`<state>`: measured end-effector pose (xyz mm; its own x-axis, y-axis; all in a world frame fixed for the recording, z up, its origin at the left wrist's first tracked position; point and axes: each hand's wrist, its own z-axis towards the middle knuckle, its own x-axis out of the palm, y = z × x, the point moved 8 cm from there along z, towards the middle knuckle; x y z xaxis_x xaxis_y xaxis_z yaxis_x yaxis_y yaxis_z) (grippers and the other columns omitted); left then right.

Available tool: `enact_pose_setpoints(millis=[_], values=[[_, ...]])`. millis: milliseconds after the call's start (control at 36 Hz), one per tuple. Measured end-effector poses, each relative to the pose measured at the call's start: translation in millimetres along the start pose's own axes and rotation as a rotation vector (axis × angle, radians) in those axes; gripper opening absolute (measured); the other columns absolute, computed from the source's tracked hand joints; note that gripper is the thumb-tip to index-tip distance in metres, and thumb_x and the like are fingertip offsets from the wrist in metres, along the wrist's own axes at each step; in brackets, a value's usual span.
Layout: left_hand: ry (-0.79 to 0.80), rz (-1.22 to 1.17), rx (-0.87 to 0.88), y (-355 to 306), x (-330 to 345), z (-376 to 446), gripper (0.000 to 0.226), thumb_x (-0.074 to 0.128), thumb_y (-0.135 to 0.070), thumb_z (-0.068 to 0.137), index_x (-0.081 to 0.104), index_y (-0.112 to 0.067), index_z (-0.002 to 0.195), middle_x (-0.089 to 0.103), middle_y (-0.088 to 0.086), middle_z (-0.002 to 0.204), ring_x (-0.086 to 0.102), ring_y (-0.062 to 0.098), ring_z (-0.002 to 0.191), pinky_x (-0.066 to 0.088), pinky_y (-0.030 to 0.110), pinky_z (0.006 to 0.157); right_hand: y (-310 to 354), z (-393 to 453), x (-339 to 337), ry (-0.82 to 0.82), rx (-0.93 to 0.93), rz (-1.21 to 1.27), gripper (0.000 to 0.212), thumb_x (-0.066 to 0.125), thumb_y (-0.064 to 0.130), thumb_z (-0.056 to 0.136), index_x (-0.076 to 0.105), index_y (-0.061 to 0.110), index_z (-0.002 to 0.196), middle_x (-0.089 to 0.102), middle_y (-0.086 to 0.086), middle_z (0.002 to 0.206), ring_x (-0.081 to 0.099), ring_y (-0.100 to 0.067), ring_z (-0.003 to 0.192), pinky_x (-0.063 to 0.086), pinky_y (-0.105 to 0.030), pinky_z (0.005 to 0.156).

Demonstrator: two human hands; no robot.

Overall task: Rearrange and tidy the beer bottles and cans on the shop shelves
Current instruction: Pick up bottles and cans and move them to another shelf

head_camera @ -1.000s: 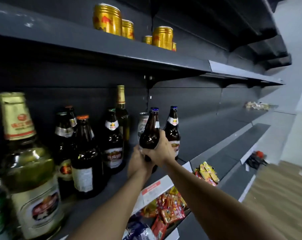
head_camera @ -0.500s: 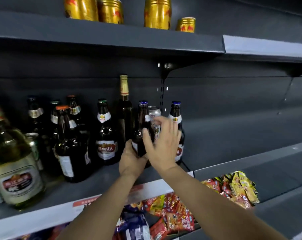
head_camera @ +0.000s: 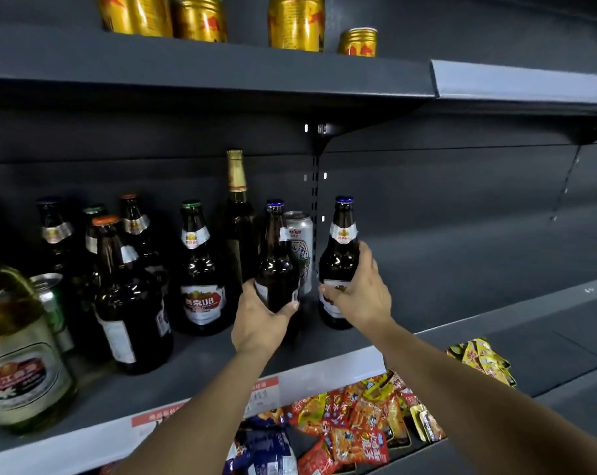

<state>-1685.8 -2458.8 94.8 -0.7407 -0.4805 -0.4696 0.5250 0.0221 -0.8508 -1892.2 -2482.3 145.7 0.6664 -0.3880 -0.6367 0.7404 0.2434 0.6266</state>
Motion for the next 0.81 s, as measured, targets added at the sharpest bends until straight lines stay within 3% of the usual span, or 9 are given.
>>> enact_pose_setpoints(millis=[111,250,361,500,556,639,722,750,806], values=[[-0.031,0.002,-0.02,2,2,-1,0.076,0.076,-0.043,0.075,0.036,-0.023,0.136,0.052,-0.005,0.132,0.052,0.023,0.12,0.041,0.033,0.082,-16,22,-4,-0.034,0.031,0.024,0.091,0.078,0.03,0.076,0.019,0.023,0.145,0.041,-0.003,0.137,0.057,-0.034,0.111,0.047,-0.042,0.083],[-0.073,0.024,-0.031,4,4,0,0.078,0.075,-0.045,0.075,0.033,-0.024,0.138,0.05,-0.005,0.133,0.05,0.022,0.122,0.045,0.037,0.086,-36,62,0,-0.005,0.141,0.086,0.095,0.079,0.027,0.076,0.016,0.021,0.147,0.038,-0.008,0.142,0.053,-0.037,0.118,0.044,-0.045,0.091],[-0.102,0.052,-0.043,4,4,2,0.08,0.075,-0.046,0.075,0.032,-0.025,0.139,0.049,-0.005,0.136,0.049,0.021,0.124,0.045,0.037,0.086,-44,84,8,0.015,0.14,0.061,0.094,0.078,0.023,0.078,0.015,0.019,0.148,0.036,-0.011,0.143,0.055,-0.038,0.114,0.045,-0.046,0.089],[-0.123,0.076,-0.05,3,4,-1,0.08,0.073,-0.047,0.077,0.03,-0.026,0.14,0.047,-0.006,0.137,0.048,0.02,0.126,0.045,0.037,0.088,-53,98,19,0.062,0.085,0.053,0.096,0.077,0.027,0.08,0.011,0.02,0.149,0.033,-0.011,0.145,0.055,-0.039,0.114,0.046,-0.045,0.085],[-0.135,0.074,-0.048,2,4,-2,0.081,0.073,-0.047,0.077,0.03,-0.025,0.142,0.047,-0.006,0.138,0.047,0.02,0.126,0.045,0.038,0.089,-57,97,21,0.061,0.088,0.044,0.101,0.077,0.033,0.079,0.007,0.02,0.151,0.028,-0.011,0.15,0.049,-0.038,0.123,0.044,-0.047,0.091],[-0.146,0.059,-0.041,3,5,-2,0.08,0.074,-0.048,0.075,0.033,-0.023,0.14,0.05,-0.005,0.133,0.05,0.021,0.123,0.048,0.04,0.089,-39,84,0,-0.239,-0.038,-0.074,0.093,0.067,0.051,0.08,0.019,0.013,0.15,0.029,-0.011,0.153,0.029,-0.032,0.139,0.025,-0.047,0.11],[-0.154,0.072,-0.039,3,5,-2,0.08,0.073,-0.049,0.076,0.033,-0.023,0.14,0.049,-0.004,0.133,0.049,0.021,0.123,0.048,0.04,0.088,12,60,-17,-0.523,-0.303,0.024,0.067,0.051,0.046,0.082,0.04,0.01,0.137,0.048,-0.012,0.138,0.038,-0.029,0.127,0.026,-0.042,0.103],[-0.155,0.078,-0.04,3,5,-3,0.081,0.072,-0.049,0.076,0.032,-0.022,0.141,0.048,-0.003,0.134,0.048,0.022,0.124,0.046,0.04,0.087,28,57,-14,-0.495,-0.37,0.055,0.062,0.051,0.042,0.084,0.042,0.009,0.136,0.05,-0.014,0.134,0.041,-0.03,0.125,0.029,-0.041,0.102],[-0.151,0.085,-0.045,3,6,-3,0.082,0.072,-0.049,0.077,0.029,-0.022,0.142,0.047,-0.003,0.136,0.047,0.021,0.125,0.045,0.04,0.088,50,68,7,-0.267,-0.374,0.099,0.065,0.057,0.036,0.09,0.034,0.006,0.143,0.047,-0.016,0.135,0.042,-0.032,0.127,0.035,-0.041,0.101]])
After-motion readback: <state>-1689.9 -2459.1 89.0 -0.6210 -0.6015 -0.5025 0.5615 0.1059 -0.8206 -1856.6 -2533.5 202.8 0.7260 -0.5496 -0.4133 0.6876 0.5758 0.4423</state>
